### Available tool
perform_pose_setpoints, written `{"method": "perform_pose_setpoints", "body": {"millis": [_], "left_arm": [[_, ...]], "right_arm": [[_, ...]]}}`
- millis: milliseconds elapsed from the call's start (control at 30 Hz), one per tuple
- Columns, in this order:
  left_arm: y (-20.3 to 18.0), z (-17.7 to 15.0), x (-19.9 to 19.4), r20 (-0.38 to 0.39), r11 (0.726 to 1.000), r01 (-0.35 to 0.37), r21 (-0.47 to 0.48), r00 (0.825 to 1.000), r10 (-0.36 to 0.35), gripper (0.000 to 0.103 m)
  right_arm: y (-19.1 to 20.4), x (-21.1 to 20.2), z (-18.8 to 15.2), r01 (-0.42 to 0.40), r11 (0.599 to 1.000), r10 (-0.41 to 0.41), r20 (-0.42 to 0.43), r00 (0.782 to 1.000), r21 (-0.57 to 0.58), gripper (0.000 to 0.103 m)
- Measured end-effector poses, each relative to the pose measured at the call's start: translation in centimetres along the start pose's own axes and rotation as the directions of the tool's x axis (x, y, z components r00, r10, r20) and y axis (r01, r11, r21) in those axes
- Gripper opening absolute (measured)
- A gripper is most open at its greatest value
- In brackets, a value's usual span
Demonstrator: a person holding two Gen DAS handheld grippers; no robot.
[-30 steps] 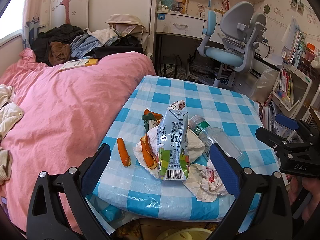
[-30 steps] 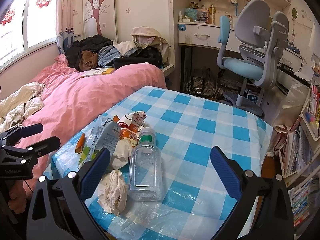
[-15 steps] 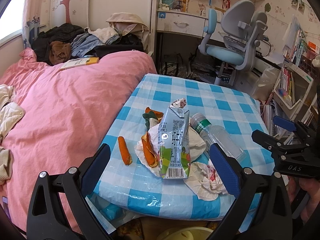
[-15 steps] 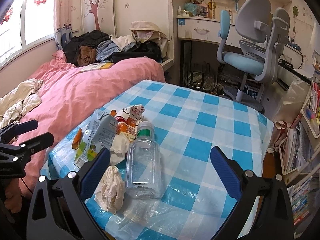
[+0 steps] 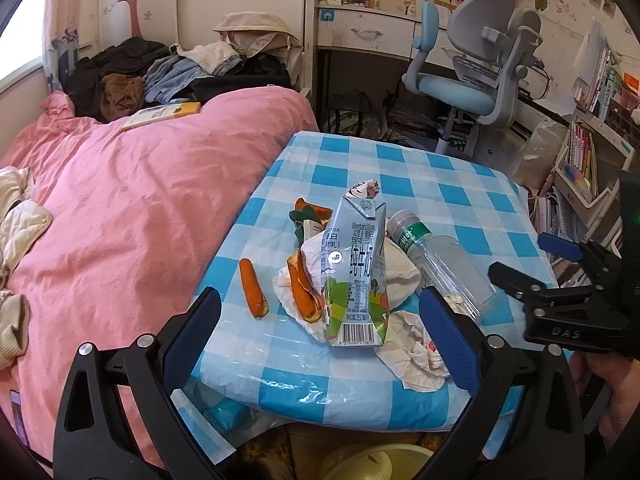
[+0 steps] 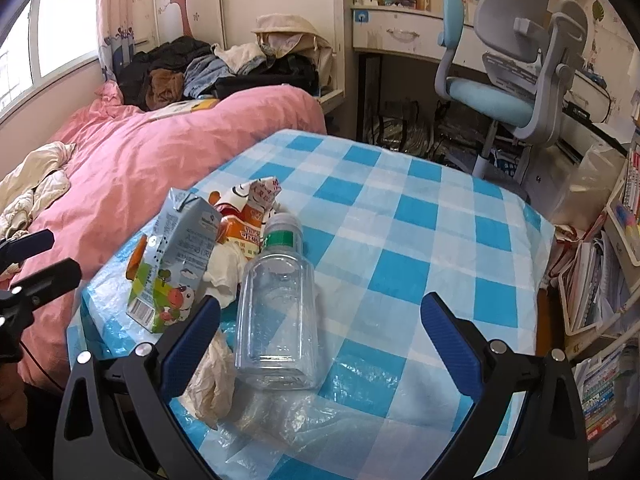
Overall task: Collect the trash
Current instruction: 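Move both tools toward the milk carton and clear bottle on the table, then grasp the clear bottle with the right tool while the left tool grasps the milk carton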
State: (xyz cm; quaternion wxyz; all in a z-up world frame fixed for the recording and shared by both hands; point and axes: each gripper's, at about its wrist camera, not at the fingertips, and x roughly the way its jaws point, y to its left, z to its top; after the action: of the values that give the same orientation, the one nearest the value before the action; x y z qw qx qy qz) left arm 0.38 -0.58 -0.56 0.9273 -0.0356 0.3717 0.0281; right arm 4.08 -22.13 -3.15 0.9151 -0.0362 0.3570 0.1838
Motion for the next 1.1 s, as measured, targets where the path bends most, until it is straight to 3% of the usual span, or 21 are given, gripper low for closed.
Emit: {"method": "perform_pose_setpoints", "body": {"millis": [367, 567, 767, 1033, 1100], "left_arm": [[-0.3, 0.0, 0.5, -0.033, 1.0, -0.014, 0.008, 0.999, 0.014, 0.096], [-0.1, 0.0, 1.0, -0.066, 1.0, -0.019, 0.009, 0.998, 0.019, 0.096], [0.0, 0.0, 1.3, -0.088, 1.0, -0.014, 0.005, 0.996, 0.014, 0.096], [1.2, 0.2, 1.7, -0.107, 0.999, -0.018, -0.043, 0.994, 0.014, 0.096], [1.5, 0.3, 1.8, -0.11, 0.998, -0.024, -0.054, 0.994, 0.018, 0.096]], "right_arm": [[1.2, 2.4, -0.3, -0.052, 0.998, 0.053, -0.082, 0.995, 0.021, 0.096], [2.2, 3.8, -0.7, -0.021, 0.999, 0.014, -0.162, 0.987, -0.042, 0.096], [2.6, 5.1, -0.9, -0.039, 0.998, 0.031, -0.182, 0.983, -0.044, 0.096], [1.9, 5.6, -0.4, -0.065, 0.997, 0.071, -0.176, 0.982, 0.037, 0.096], [1.8, 5.6, -0.3, -0.067, 0.997, 0.073, -0.172, 0.982, 0.041, 0.092]]}}
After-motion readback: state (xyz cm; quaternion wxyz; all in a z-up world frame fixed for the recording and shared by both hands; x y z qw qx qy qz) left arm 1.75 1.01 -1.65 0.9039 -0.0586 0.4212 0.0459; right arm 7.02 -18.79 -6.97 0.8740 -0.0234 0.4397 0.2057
